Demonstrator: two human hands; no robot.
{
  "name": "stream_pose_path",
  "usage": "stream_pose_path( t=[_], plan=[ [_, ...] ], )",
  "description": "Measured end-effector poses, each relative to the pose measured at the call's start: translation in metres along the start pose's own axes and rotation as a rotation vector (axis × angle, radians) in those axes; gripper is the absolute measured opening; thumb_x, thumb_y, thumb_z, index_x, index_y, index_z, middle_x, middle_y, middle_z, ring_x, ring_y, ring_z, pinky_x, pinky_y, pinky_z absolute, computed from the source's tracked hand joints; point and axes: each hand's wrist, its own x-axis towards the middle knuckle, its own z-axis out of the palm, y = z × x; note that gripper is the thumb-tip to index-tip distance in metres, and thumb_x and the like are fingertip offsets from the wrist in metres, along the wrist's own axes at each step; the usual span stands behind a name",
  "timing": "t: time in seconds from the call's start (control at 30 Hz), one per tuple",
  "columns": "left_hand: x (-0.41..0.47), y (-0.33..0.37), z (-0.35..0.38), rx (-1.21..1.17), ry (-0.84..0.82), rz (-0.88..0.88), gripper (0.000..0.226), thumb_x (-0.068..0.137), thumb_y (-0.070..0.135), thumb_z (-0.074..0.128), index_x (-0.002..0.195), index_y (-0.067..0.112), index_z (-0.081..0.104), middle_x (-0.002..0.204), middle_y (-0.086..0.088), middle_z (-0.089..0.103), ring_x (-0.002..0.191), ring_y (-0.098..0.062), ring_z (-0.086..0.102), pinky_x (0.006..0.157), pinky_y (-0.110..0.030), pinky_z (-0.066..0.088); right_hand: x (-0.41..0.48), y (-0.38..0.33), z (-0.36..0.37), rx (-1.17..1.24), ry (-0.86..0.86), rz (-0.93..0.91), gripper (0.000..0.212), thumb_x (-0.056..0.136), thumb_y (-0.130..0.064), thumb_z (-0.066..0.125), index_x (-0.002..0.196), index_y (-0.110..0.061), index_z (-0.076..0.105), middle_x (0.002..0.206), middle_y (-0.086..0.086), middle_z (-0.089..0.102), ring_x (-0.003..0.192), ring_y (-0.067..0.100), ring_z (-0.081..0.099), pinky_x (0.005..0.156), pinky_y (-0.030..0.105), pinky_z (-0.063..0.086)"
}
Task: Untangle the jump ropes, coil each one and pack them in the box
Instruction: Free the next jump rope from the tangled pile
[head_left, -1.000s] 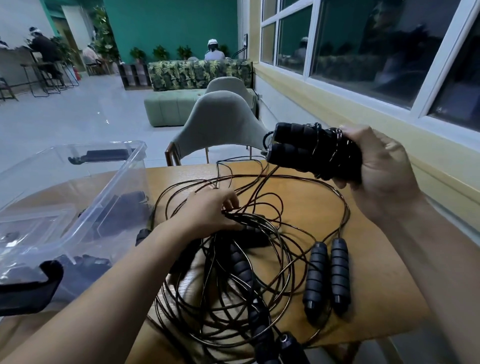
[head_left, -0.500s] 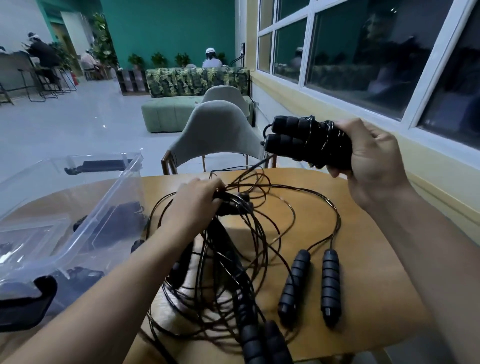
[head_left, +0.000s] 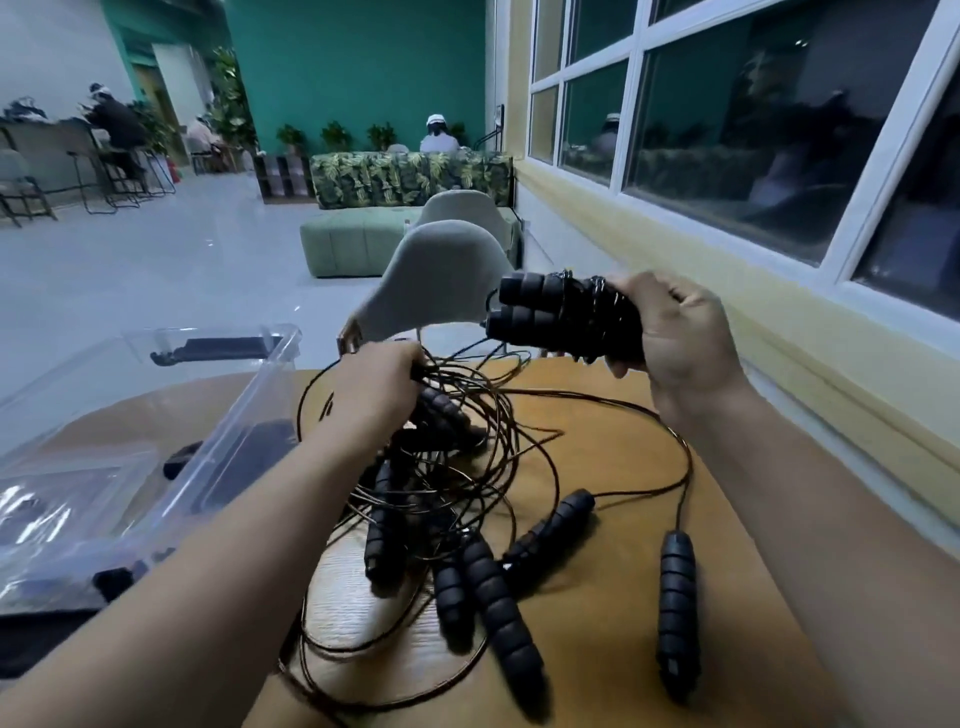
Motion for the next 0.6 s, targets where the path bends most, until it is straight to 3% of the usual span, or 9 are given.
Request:
stream_pose_path(
  t=[0.13, 0.3, 0.4, 0.5, 0.57, 0.6],
  plan=[
    [-0.011, -0.003, 0.005, 0.028, -0.006, 0.031, 0.031, 0.093, 0.018, 0.07, 0.122, 0.031, 0.068, 0.125, 0.003, 0.071, 0.12, -0.028, 0.061, 0.083, -0.037, 0.048, -0.009, 0.009, 0.001, 0.035, 0.0, 0.074, 0.027, 0.102, -0.022, 0.066, 0.082, -0.005, 0.069, 0.071, 0.018, 0.057, 0.053, 0.031, 0.053, 0.047, 0.034, 0.041],
    [-0.009, 0.008, -0.008, -0.061, -0.071, -0.003, 0.042, 0.091, 0.012, 0.065, 0.124, 0.037, 0.07, 0.128, 0.006, 0.072, 0.119, -0.024, 0.062, 0.089, -0.04, 0.055, -0.006, -0.005, 0.005, 0.079, -0.001, 0.081, 0.026, 0.101, -0.025, 0.068, 0.082, -0.007, 0.07, 0.077, 0.018, 0.054, 0.059, 0.032, 0.048, 0.048, 0.036, 0.041],
    [-0.009, 0.021, -0.013, -0.115, -0.093, 0.063, 0.044, 0.088, 0.008, 0.065, 0.123, 0.034, 0.071, 0.132, 0.008, 0.067, 0.121, -0.021, 0.061, 0.092, -0.036, 0.052, -0.006, -0.014, 0.007, 0.11, -0.019, 0.06, 0.025, 0.101, -0.026, 0.068, 0.085, -0.006, 0.069, 0.079, 0.019, 0.053, 0.057, 0.031, 0.047, 0.047, 0.035, 0.041],
    [-0.01, 0.036, -0.013, -0.171, -0.111, 0.166, 0.03, 0.086, 0.01, 0.064, 0.111, 0.028, 0.07, 0.124, 0.005, 0.068, 0.115, -0.023, 0.062, 0.096, -0.039, 0.05, -0.008, -0.02, 0.005, 0.137, -0.03, 0.032, 0.024, 0.101, -0.026, 0.068, 0.09, -0.005, 0.07, 0.079, 0.018, 0.054, 0.055, 0.031, 0.048, 0.046, 0.034, 0.041],
    [-0.009, 0.042, -0.012, -0.154, -0.189, 0.156, 0.013, 0.091, 0.029, 0.054, 0.097, 0.028, 0.064, 0.108, 0.002, 0.07, 0.107, -0.027, 0.063, 0.094, -0.045, 0.051, -0.008, -0.023, 0.001, 0.158, -0.009, 0.027, 0.024, 0.101, -0.026, 0.068, 0.091, -0.004, 0.07, 0.076, 0.019, 0.055, 0.053, 0.03, 0.049, 0.045, 0.034, 0.042],
    [-0.007, 0.042, -0.01, -0.13, -0.243, 0.14, 0.022, 0.092, 0.039, 0.044, 0.091, 0.026, 0.061, 0.099, 0.002, 0.068, 0.103, -0.028, 0.063, 0.093, -0.045, 0.05, -0.008, -0.025, -0.001, 0.17, 0.001, 0.028, 0.024, 0.101, -0.025, 0.067, 0.091, -0.004, 0.07, 0.075, 0.019, 0.056, 0.053, 0.03, 0.049, 0.045, 0.033, 0.042]
  ],
)
